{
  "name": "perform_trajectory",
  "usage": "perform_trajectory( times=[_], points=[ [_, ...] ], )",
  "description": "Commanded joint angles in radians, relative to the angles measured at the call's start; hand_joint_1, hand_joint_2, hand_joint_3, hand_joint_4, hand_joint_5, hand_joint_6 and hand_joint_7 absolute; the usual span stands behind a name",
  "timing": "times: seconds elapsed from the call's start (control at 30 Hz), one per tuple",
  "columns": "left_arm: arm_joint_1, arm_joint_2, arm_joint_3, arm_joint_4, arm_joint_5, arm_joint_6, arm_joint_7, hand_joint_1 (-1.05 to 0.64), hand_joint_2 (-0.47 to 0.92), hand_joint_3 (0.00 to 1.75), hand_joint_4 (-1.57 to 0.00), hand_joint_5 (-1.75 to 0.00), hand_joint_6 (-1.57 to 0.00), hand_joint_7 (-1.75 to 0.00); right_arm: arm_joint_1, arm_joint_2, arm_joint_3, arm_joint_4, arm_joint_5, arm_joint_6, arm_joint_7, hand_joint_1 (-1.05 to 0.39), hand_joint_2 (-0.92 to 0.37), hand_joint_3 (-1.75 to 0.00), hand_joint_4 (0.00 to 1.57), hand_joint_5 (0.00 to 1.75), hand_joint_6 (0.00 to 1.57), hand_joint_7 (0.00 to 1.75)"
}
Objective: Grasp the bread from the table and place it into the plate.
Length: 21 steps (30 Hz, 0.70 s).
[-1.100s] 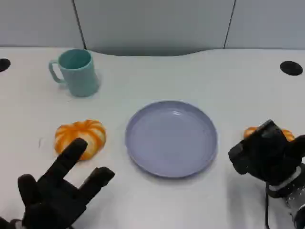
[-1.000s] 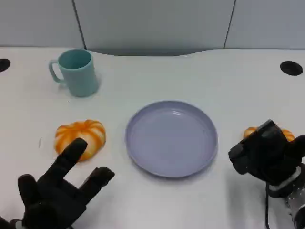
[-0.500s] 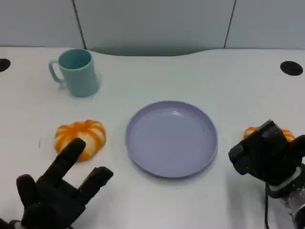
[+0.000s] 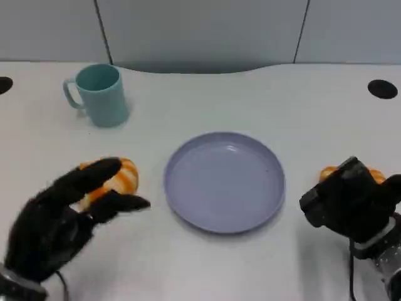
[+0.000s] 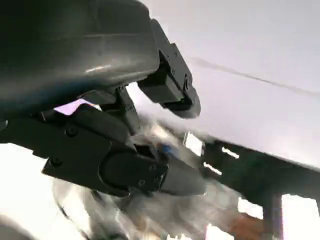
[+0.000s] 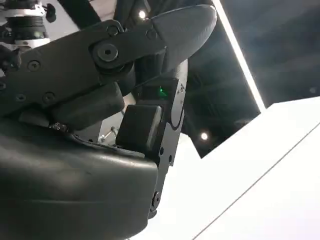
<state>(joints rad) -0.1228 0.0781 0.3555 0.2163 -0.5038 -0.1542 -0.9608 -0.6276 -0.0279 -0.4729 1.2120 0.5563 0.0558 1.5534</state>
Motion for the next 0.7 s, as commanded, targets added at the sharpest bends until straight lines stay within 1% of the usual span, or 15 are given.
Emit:
perform_trajectory(
  times=[0.03, 0.1, 0.13, 0.17, 0.23, 0.27, 0.3, 0.37, 0.4, 0.47, 0.53, 0.6, 0.67, 0.7],
  points=[
    [-0.122, 0.134, -0.015, -0.035, 0.205, -0.208, 0.151, -0.76, 0.83, 0.01, -0.53, -0.78, -0.77, -0.04, 0.002, -0.001, -0.007, -0.005, 0.005, -0.005, -0.008, -0.54, -0.87, 0.0, 1.56, 0.01, 1.36, 0.01],
    [-0.164, 0.19, -0.054, 0.049, 0.424, -0.381, 0.281, -0.78, 0.85, 0.01, -0.41, -0.66, -0.68, -0.01, 0.001, -0.001, -0.004, -0.004, 0.003, 0.0, -0.006, -0.51, -0.87, 0.0, 1.56, 0.0, 1.36, 0.0],
    [-0.18, 0.21, -0.07, 0.092, 0.506, -0.443, 0.339, -0.8, 0.86, 0.01, -0.41, -0.52, -0.63, -0.01, 0.0, -0.001, -0.003, -0.004, 0.003, 0.001, -0.003, -0.51, -0.87, 0.0, 1.56, 0.0, 1.36, 0.0],
    [-0.19, 0.223, -0.082, 0.124, 0.555, -0.484, 0.381, -0.81, 0.87, 0.0, -0.42, -0.4, -0.6, 0.0, 0.0, 0.0, -0.003, -0.005, 0.003, 0.001, -0.001, -0.5, -0.87, 0.0, 1.56, 0.0, 1.35, 0.0],
    [-0.256, 0.296, -0.169, 0.288, 0.823, -0.532, 0.613, -0.86, 0.88, 0.0, -0.36, -0.24, -0.49, 0.0, 0.004, 0.002, 0.0, -0.011, 0.003, 0.003, 0.008, -0.51, -0.88, 0.0, 1.56, 0.0, 1.35, 0.0],
    [-0.288, 0.327, -0.217, 0.363, 0.937, -0.537, 0.722, -0.84, 0.83, 0.0, -0.36, -0.17, -0.45, 0.0, 0.006, 0.004, -0.001, -0.015, 0.004, -0.002, 0.01, -0.52, -0.88, -0.01, 1.55, 0.0, 1.35, 0.0],
    [-0.324, 0.351, -0.27, 0.445, 1.029, -0.525, 0.816, -0.89, 0.84, 0.01, -0.34, -0.11, -0.4, 0.0, 0.01, 0.008, -0.003, -0.018, 0.006, -0.011, 0.009, -0.54, -0.88, 0.0, 1.56, 0.0, 1.36, 0.0],
    [-0.384, 0.371, -0.361, 0.572, 1.135, -0.462, 0.927, -0.92, 0.82, 0.01, -0.32, -0.06, -0.35, 0.0, 0.013, 0.013, -0.008, -0.018, 0.011, -0.017, 0.006, -0.55, -0.88, 0.0, 1.57, 0.01, 1.36, 0.0],
    [-0.414, 0.372, -0.404, 0.639, 1.17, -0.425, 0.952, -0.93, 0.82, 0.01, -0.29, -0.03, -0.31, 0.0, 0.016, 0.012, -0.005, -0.02, 0.009, -0.011, 0.002, -0.54, -0.88, 0.0, 1.57, 0.01, 1.37, 0.01],
    [-0.456, 0.373, -0.458, 0.73, 1.202, -0.402, 0.995, -0.92, 0.82, 0.0, -0.25, -0.01, -0.26, 0.0, 0.019, 0.009, -0.001, -0.024, 0.005, -0.002, -0.002, -0.53, -0.87, 0.0, 1.57, 0.02, 1.37, 0.01],
    [-0.514, 0.352, -0.553, 0.873, 1.266, -0.336, 1.039, -0.91, 0.82, 0.0, -0.24, 0.0, -0.26, 0.0, 0.027, 0.011, 0.001, -0.037, 0.009, 0.007, 0.007, -0.53, -0.87, 0.0, 1.57, 0.02, 1.38, 0.01],
    [-0.555, 0.329, -0.628, 0.976, 1.307, -0.281, 1.07, -0.91, 0.82, 0.01, -0.25, -0.01, -0.25, 0.0, 0.031, 0.012, 0.003, -0.047, 0.012, 0.013, 0.016, -0.53, -0.87, 0.0, 1.57, 0.01, 1.37, 0.0],
    [-0.575, 0.315, -0.672, 1.029, 1.314, -0.254, 1.092, -0.87, 0.81, 0.0, -0.29, -0.02, -0.28, -0.02, 0.031, 0.013, 0.005, -0.05, 0.013, 0.017, 0.021, -0.52, -0.87, 0.0, 1.57, 0.01, 1.37, 0.0],
    [-0.582, 0.303, -0.712, 1.055, 1.341, -0.225, 1.122, -0.83, 0.81, 0.0, -0.34, -0.05, -0.32, -0.03, 0.037, 0.014, 0.005, -0.06, 0.014, 0.014, 0.015, -0.52, -0.87, 0.0, 1.57, 0.01, 1.37, 0.0]
  ],
)
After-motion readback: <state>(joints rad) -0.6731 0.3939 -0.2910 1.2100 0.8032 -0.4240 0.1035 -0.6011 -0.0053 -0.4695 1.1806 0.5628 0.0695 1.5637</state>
